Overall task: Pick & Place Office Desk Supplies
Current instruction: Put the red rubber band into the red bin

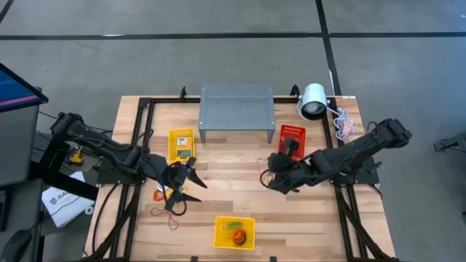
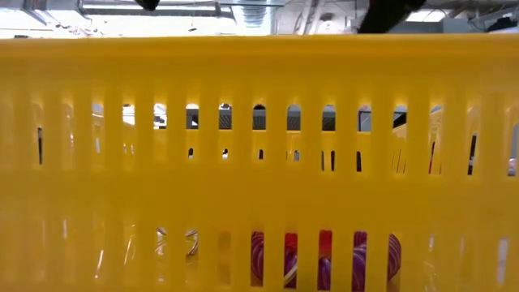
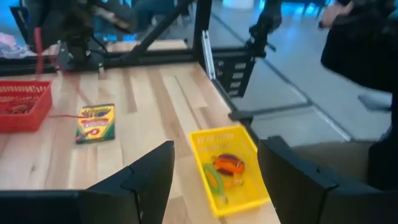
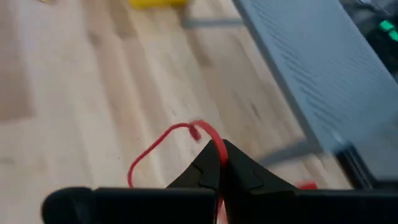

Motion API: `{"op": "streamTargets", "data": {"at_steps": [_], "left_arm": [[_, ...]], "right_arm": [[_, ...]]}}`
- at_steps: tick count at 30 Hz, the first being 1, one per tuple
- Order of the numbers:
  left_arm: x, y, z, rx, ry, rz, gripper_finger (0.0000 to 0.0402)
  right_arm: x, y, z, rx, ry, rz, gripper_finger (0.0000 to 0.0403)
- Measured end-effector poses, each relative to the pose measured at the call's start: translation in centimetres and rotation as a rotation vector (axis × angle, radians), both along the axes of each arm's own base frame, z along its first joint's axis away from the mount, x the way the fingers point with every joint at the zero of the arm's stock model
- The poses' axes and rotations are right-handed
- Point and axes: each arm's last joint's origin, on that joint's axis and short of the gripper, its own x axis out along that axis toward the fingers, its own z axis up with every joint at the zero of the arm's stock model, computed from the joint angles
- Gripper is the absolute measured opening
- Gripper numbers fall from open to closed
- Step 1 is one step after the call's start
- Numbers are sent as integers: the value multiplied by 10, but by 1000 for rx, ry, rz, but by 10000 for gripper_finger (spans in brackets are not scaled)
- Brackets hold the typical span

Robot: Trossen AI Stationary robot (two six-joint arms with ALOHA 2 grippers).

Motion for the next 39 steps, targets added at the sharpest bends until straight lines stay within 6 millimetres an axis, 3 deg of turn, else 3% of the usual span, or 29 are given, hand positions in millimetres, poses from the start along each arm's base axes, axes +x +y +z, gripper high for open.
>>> {"op": "streamTargets", "data": {"at_steps": [10, 22, 28, 39], "left_arm": [[-4, -7, -19, -148, -76, -20, 218], [-13, -28, -18, -211, -104, -80, 207], [-16, -33, -17, -208, -122, -49, 204], [-17, -33, -17, -204, -125, -31, 205]], "right_arm": [[-31, -36, -22, -26, 76, -189, 0], [-71, -85, -24, -14, 59, -365, 0], [-71, -97, -39, -17, 87, -408, 0], [-63, -117, -93, 68, 169, -422, 0]]}}
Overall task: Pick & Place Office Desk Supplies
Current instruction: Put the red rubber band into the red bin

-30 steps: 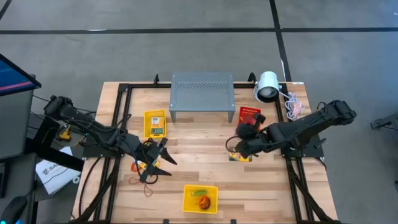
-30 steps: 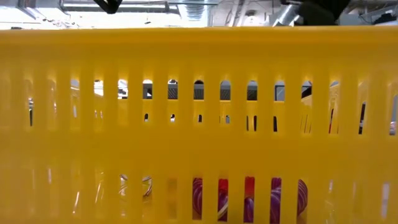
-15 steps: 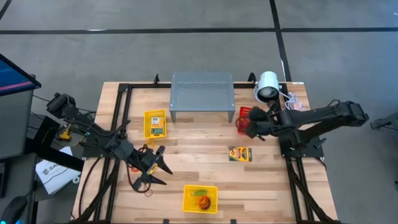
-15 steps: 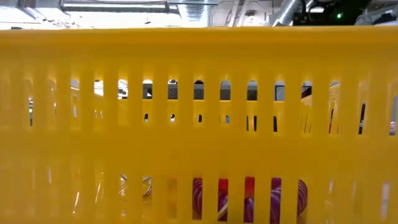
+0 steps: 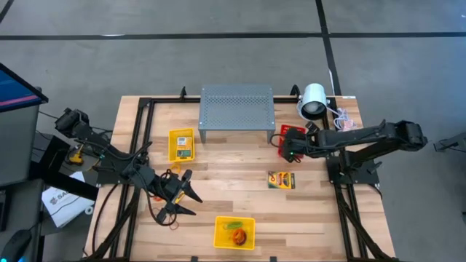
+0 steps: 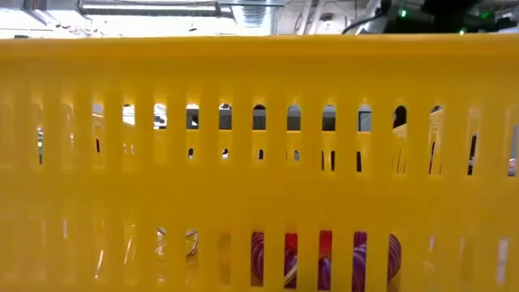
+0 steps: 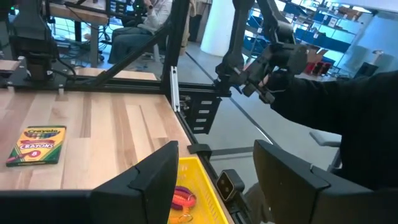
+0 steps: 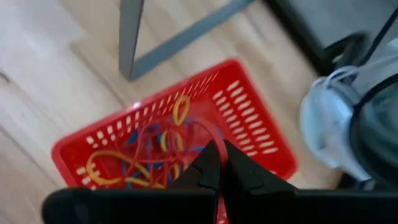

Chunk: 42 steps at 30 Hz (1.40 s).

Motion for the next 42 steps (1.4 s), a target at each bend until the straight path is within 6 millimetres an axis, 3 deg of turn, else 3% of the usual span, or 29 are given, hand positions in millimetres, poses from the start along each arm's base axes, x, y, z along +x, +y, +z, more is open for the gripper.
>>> {"op": "streamTargets", "data": {"at_steps": [5, 16, 28, 34, 42], "left_arm": [[0, 0, 0, 2, 0, 0, 205], [0, 0, 0, 5, 4, 1, 205], [-1, -1, -1, 9, 14, -5, 205], [-1, -1, -3, 15, 23, -4, 205], [-1, -1, -5, 35, 46, -4, 205]], "right_arm": [[0, -8, -17, 81, 17, -15, 0], [10, -24, -27, 194, -22, 0, 0], [18, -32, -52, 273, 69, -13, 7], [17, -33, -47, 258, 49, 0, 52], [11, -30, -27, 235, -33, 28, 154]]}}
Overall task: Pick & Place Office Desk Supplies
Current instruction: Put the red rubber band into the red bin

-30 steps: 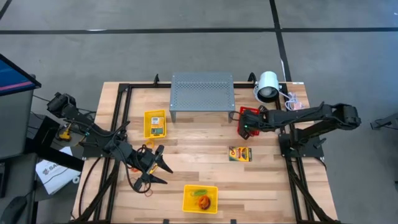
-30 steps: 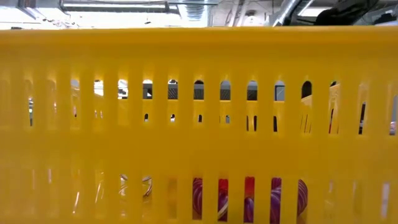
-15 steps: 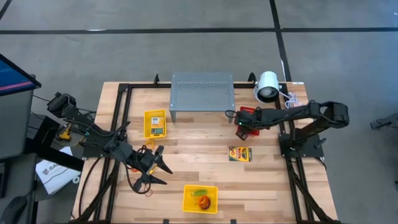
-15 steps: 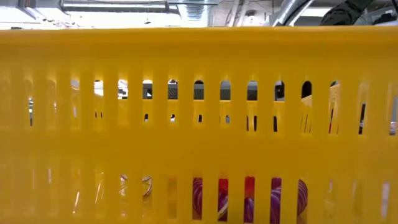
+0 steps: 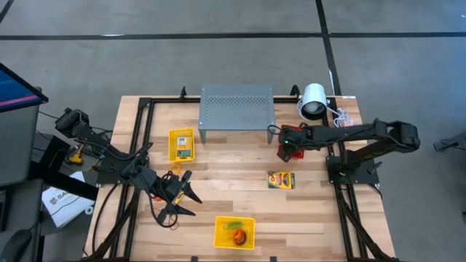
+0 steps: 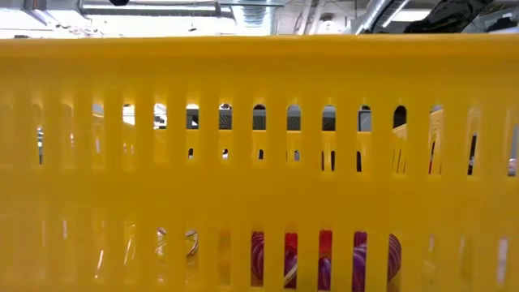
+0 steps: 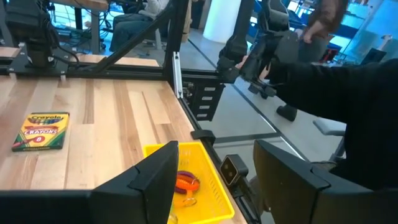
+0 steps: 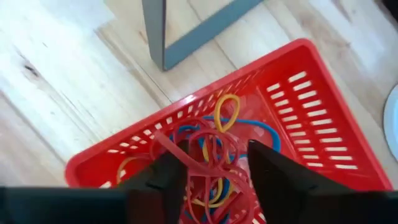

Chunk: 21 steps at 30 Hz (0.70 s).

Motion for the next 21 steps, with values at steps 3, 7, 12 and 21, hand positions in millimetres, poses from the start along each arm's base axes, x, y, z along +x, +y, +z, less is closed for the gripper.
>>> {"op": "streamTargets", "data": {"at_steps": [3, 7, 12, 21], "left_arm": [[0, 0, 0, 4, -1, -1, 205], [0, 0, 0, 7, 2, -1, 205], [-1, 0, -3, 27, 26, -2, 205], [-1, 1, -6, 69, 33, -8, 205]], "right_arm": [[-3, 1, 6, -4, -23, -1, 192], [-9, 2, 11, 3, -20, -9, 227], [-16, 4, 14, 27, -5, -35, 240], [-28, 8, 14, 115, 108, -29, 234]]}}
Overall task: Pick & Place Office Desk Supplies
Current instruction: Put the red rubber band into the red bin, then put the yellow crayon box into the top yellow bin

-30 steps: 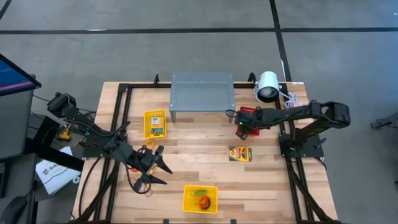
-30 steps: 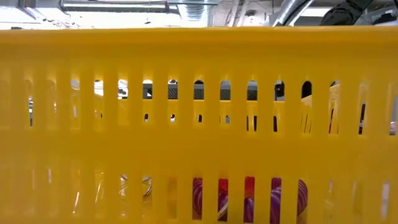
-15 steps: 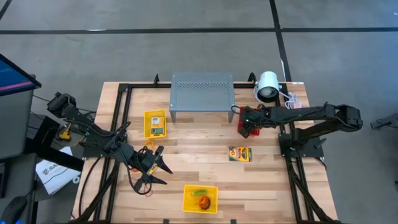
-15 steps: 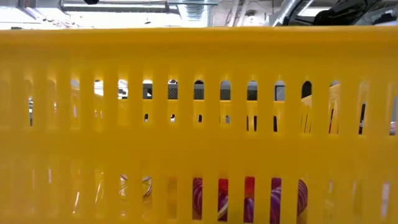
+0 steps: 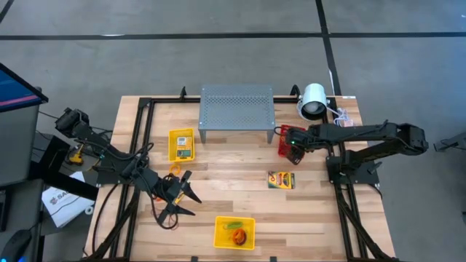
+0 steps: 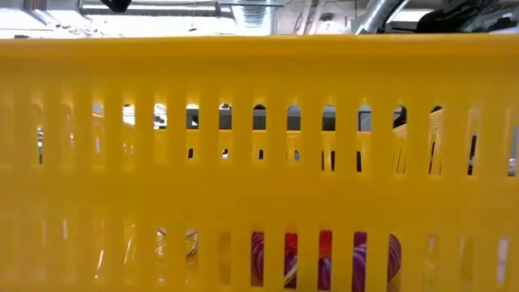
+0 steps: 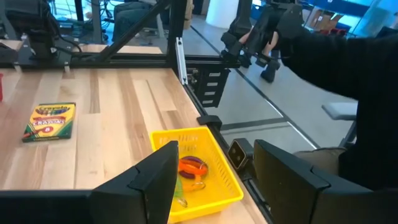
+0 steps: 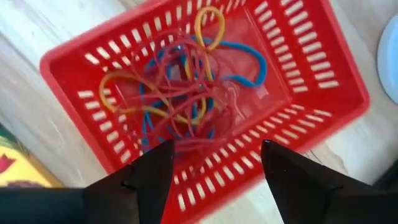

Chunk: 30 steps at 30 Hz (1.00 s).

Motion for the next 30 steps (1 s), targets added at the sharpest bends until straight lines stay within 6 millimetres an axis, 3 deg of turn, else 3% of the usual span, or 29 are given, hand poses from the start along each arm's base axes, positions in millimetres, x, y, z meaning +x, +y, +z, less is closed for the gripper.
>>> {"op": "streamTargets", "data": {"at_steps": [9, 15, 22, 30], "left_arm": [[1, 2, 0, 19, -3, 3, 205], [0, 2, -5, 42, 36, 3, 205], [-1, 3, -6, 50, 55, 4, 205], [-12, 10, 1, 76, 45, -2, 205]], "right_arm": [[13, -2, 39, -14, -51, 19, 234], [27, 12, 63, -30, -143, 98, 234], [51, 52, 90, -5, -401, 263, 234], [77, 124, 116, 46, -858, 500, 234]]}}
